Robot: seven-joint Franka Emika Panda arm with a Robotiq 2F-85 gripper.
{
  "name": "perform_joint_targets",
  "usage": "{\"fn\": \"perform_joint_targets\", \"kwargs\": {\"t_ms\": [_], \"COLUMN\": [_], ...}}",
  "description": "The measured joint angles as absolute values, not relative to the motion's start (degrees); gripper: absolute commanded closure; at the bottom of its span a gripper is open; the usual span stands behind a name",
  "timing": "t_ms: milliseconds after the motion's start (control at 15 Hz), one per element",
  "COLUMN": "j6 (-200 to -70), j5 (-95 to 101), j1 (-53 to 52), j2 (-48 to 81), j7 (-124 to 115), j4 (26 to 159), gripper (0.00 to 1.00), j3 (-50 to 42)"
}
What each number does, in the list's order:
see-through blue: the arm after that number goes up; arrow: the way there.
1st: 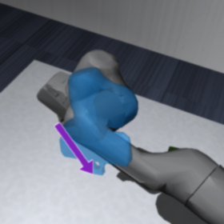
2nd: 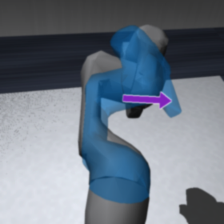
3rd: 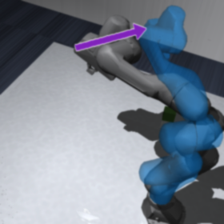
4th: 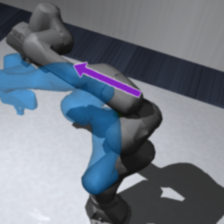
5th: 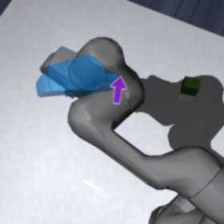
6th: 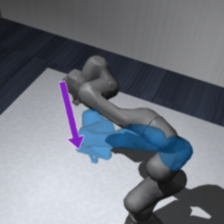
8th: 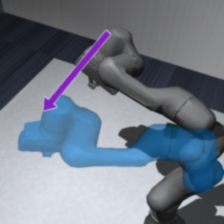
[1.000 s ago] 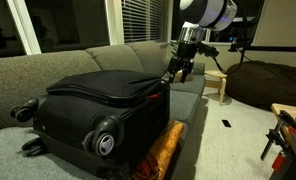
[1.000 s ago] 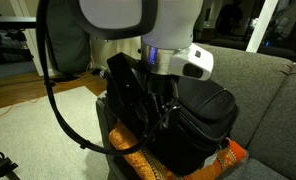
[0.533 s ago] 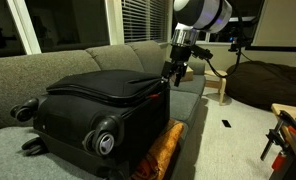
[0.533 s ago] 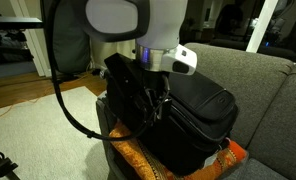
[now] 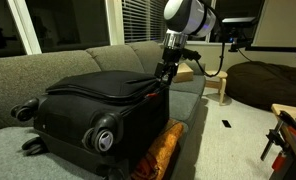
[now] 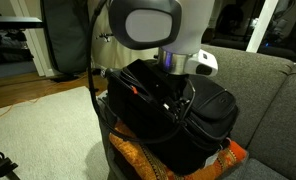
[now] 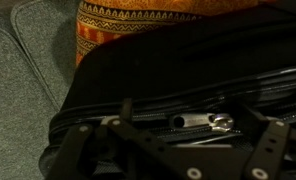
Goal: Pull the zipper on the suitcase to open
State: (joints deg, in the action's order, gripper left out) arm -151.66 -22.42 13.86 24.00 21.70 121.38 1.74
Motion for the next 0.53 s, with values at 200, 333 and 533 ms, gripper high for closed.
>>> {"fn": "perform_joint_targets", "kwargs": {"t_ms": [200,333,533], "j6": [-150.06,-149.35,-149.26], "j5": [-21.3,-20.81,-20.64], "j1": [13.95,14.05,14.05], "j2": [24.79,24.81,24.82], "j7": [21.84,21.87,22.21], "j4": [120.1,119.68,119.52], "gripper": [0.0,0.19,0.38], "j3": [1.77,1.77,1.95]}}
